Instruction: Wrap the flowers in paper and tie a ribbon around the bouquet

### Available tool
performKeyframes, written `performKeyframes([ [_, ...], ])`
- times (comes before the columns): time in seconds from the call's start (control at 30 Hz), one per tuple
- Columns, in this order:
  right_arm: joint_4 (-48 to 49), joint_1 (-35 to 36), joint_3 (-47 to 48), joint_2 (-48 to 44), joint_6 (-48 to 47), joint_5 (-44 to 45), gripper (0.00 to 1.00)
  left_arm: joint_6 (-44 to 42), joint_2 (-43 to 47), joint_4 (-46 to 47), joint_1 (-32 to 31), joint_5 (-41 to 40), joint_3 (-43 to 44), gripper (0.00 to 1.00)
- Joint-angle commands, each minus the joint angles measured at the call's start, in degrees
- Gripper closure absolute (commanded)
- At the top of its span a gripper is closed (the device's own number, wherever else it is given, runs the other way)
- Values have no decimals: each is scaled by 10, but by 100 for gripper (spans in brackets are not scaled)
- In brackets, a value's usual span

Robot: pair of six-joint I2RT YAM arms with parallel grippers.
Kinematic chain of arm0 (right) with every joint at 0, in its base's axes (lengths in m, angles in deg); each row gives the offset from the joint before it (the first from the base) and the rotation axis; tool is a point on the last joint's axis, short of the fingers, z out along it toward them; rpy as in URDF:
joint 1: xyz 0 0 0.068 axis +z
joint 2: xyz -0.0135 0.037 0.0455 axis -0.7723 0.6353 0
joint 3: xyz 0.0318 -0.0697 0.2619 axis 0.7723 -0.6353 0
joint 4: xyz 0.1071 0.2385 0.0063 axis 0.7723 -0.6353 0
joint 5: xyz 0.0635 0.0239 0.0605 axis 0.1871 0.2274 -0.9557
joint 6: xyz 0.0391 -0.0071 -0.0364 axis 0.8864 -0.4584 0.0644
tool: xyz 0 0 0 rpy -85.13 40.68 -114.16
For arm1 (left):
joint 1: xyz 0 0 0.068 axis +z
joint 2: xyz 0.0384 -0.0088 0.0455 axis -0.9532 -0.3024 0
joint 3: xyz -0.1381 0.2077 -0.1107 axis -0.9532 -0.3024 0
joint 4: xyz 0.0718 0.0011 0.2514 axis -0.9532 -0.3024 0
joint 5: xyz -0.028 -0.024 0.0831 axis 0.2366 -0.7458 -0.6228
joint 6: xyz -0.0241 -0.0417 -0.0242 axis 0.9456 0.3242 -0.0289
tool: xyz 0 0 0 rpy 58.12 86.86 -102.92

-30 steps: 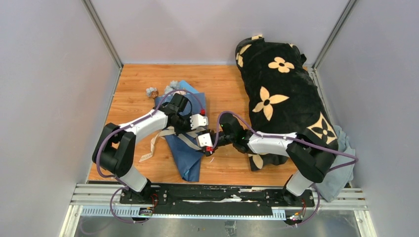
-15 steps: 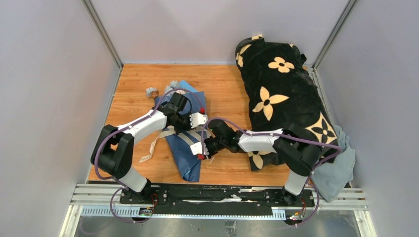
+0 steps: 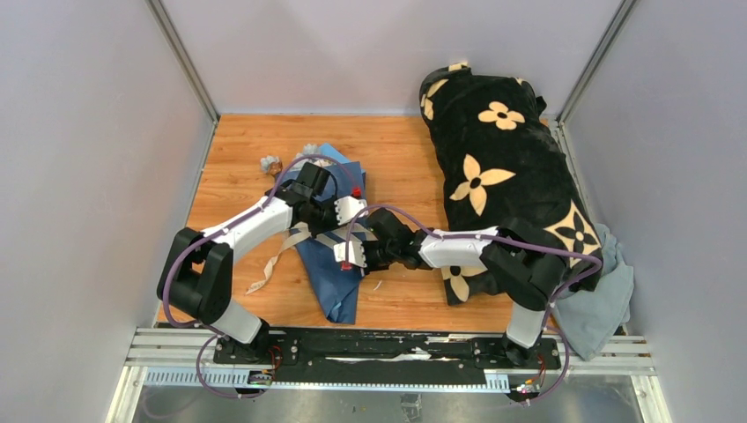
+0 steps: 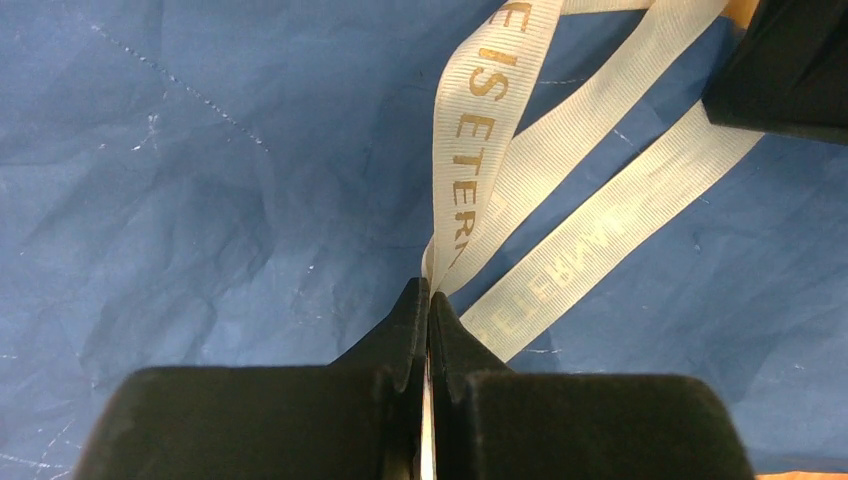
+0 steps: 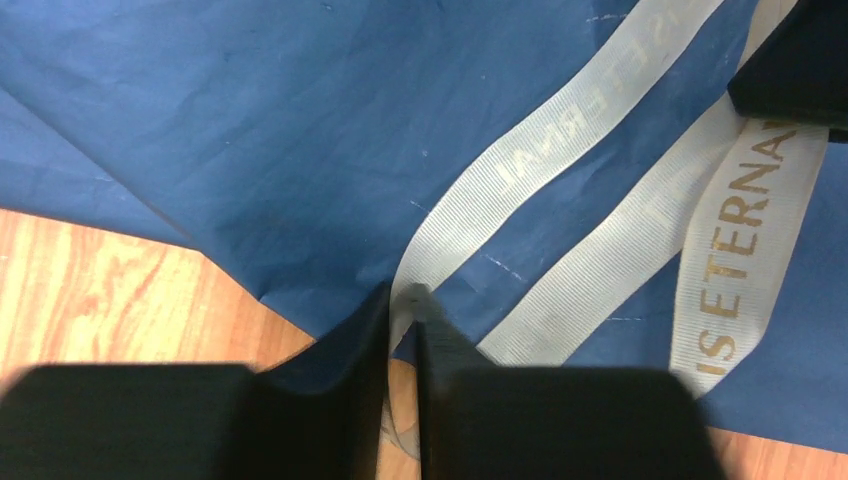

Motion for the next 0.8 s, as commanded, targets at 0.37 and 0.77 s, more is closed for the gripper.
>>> performKeyframes([
  [0.37, 189, -65, -117, -178, 283, -260, 100, 37, 1, 77, 10, -22, -29, 100],
  [0.77, 829, -211, -163, -1, 841, -84, 100, 40, 14, 83, 10, -23, -46, 100],
])
